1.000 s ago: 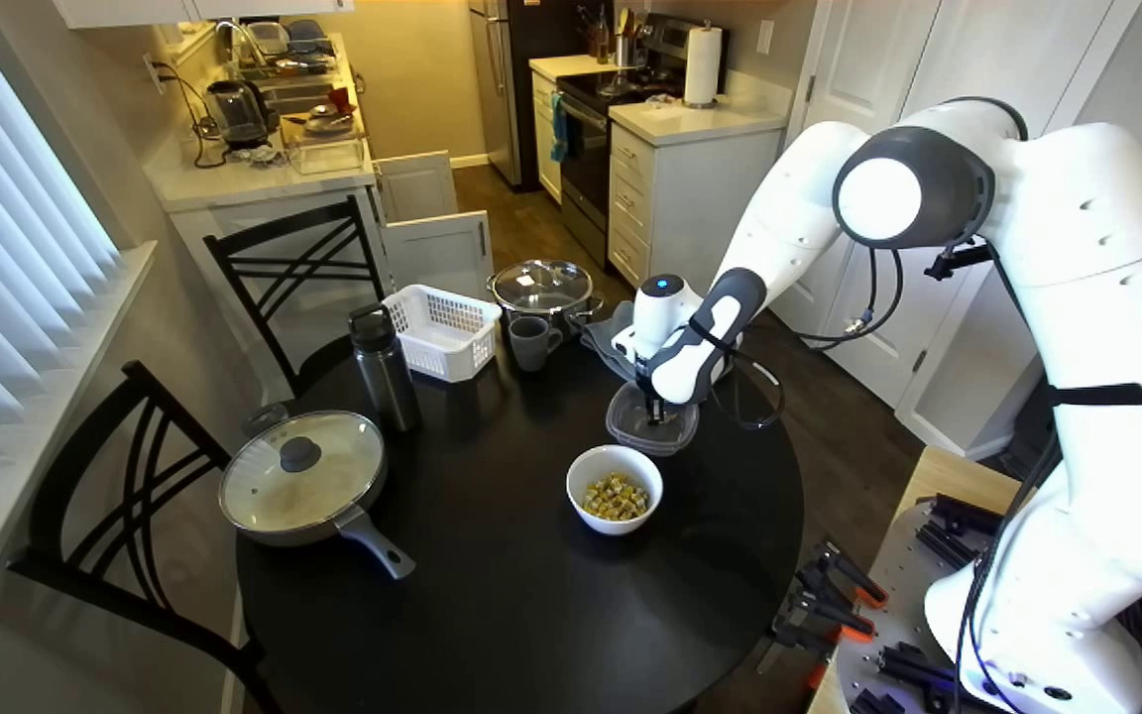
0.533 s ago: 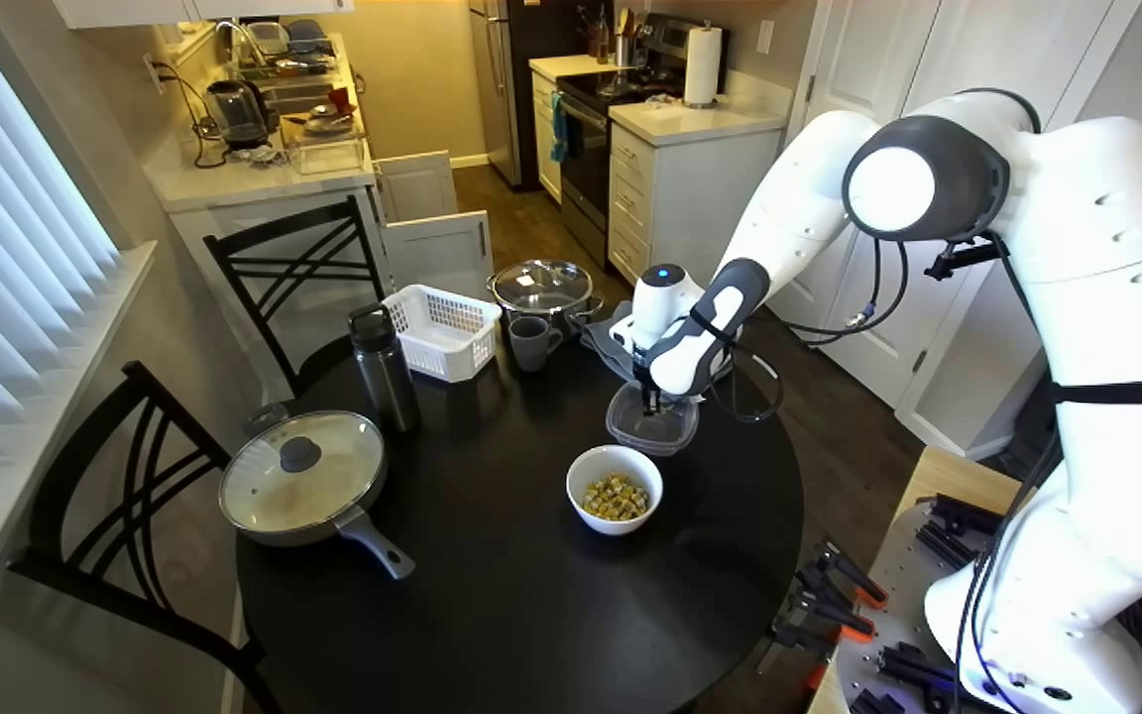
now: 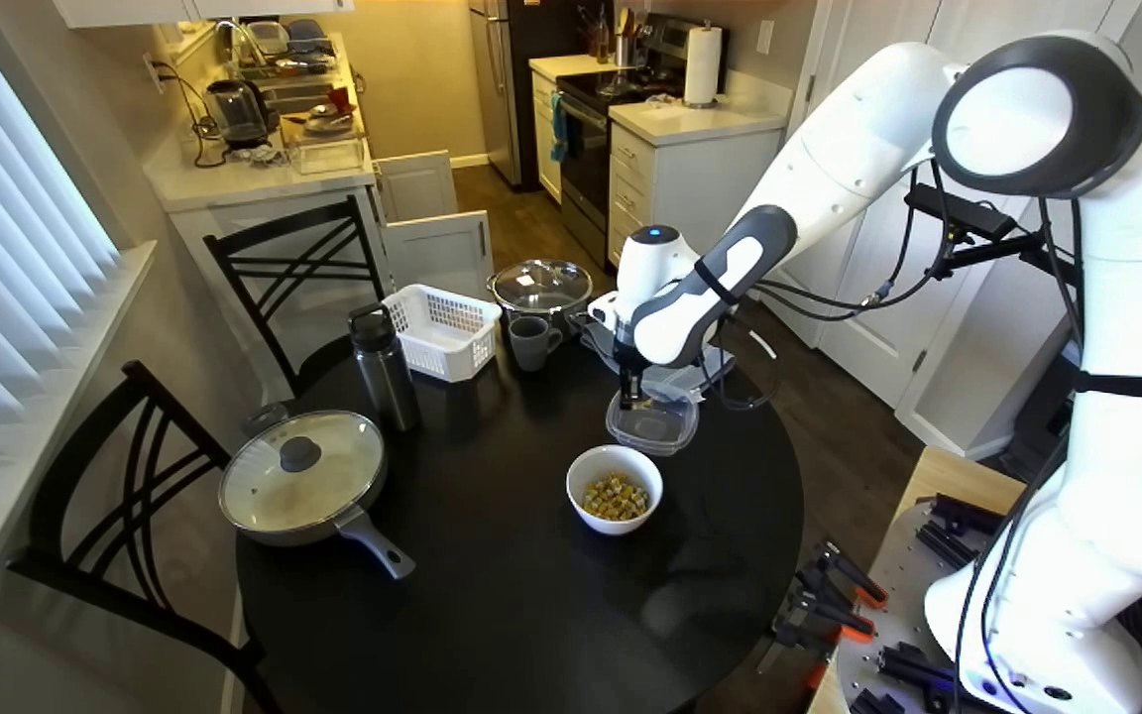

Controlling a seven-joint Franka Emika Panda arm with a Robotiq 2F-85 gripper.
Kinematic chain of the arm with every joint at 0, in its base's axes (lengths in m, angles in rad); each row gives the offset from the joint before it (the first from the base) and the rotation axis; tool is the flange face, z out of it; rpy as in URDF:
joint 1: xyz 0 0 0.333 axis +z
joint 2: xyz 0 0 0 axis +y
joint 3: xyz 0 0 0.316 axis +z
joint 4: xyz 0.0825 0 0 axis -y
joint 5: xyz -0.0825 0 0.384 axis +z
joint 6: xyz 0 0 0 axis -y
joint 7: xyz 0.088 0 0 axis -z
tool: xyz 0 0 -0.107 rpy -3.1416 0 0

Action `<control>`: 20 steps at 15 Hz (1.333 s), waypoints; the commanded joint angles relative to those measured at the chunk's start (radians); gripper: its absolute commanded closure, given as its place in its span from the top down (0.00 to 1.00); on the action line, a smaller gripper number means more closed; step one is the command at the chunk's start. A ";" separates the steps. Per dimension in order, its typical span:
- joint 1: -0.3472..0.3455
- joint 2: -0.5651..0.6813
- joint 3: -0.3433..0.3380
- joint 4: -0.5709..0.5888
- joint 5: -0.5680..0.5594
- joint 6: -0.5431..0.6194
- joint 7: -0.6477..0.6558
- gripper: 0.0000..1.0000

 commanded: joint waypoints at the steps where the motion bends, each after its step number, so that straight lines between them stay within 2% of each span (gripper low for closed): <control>1: -0.029 -0.087 0.097 -0.071 0.141 -0.076 -0.140 0.00; 5: 0.016 -0.128 0.117 -0.098 0.226 -0.103 -0.178 0.00; 8: 0.014 -0.132 0.159 -0.103 0.332 -0.100 -0.235 0.00; 10: 0.030 -0.133 0.161 -0.100 0.378 -0.111 -0.242 0.02; 11: 0.041 -0.133 0.156 -0.100 0.390 -0.112 -0.237 0.27; 12: 0.041 -0.143 0.154 -0.109 0.405 -0.119 -0.242 0.27; 14: 0.059 -0.152 0.137 -0.114 0.407 -0.132 -0.218 0.37; 20: 0.081 -0.187 0.088 -0.143 0.388 -0.137 -0.214 0.75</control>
